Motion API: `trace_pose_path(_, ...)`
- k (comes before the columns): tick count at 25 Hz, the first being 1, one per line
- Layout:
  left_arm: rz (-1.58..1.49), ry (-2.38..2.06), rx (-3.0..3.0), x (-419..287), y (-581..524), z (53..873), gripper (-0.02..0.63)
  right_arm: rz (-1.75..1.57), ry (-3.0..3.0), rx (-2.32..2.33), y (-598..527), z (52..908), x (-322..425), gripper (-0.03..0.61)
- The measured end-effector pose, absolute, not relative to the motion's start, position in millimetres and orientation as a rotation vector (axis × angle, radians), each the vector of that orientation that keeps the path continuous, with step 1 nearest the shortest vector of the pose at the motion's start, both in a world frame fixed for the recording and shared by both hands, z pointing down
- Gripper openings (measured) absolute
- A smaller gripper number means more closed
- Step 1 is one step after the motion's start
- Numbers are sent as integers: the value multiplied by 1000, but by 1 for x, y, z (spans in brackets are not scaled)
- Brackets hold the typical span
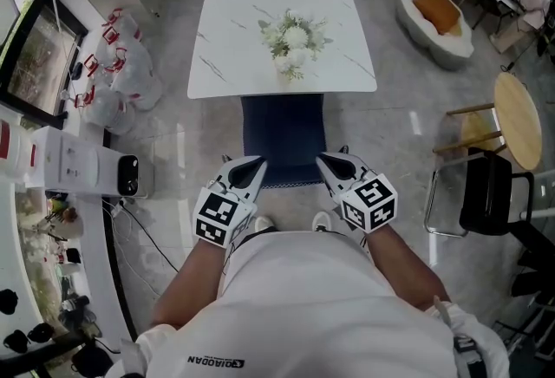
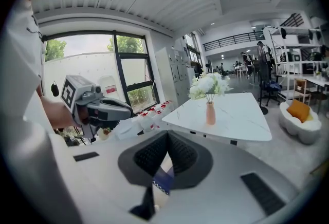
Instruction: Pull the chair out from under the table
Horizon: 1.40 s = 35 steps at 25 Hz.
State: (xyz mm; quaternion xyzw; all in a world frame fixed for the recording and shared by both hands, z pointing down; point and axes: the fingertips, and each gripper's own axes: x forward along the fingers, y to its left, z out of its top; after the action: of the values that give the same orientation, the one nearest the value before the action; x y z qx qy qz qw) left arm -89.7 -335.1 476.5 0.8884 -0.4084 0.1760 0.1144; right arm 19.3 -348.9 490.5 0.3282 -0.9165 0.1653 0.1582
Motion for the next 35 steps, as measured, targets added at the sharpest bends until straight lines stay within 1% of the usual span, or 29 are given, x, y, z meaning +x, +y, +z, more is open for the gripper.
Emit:
trace_pose_path(11, 512, -1188, 2626, -91, -334, 475, 5, 454, -2625, 935, -346, 490, 15, 8)
trace_pose_path(12, 512, -1183, 2632, -91, -334, 475, 45, 454, -2626, 930, -345, 490, 14, 11)
trace_pose_path(13, 514, -1178, 2639, -90, -333, 476, 54, 455, -2628, 925, -344, 491, 14, 53)
trace_pose_path(17, 522, -1166, 2653, -89, -333, 476, 65, 442, -2623, 926, -344, 489, 13, 69)
trace_pose_path(22, 535, -1157, 2653, -90, -335, 476, 101, 431, -2619, 940, -347, 487, 14, 118)
trace_pose_path(27, 555, -1164, 2654, -92, -336, 479, 141, 425, -2617, 922, -345, 489, 12, 127)
trace_pose_path(35, 575, -1153, 2646, -92, -333, 481, 141, 424, -2612, 919, -344, 489, 11, 124)
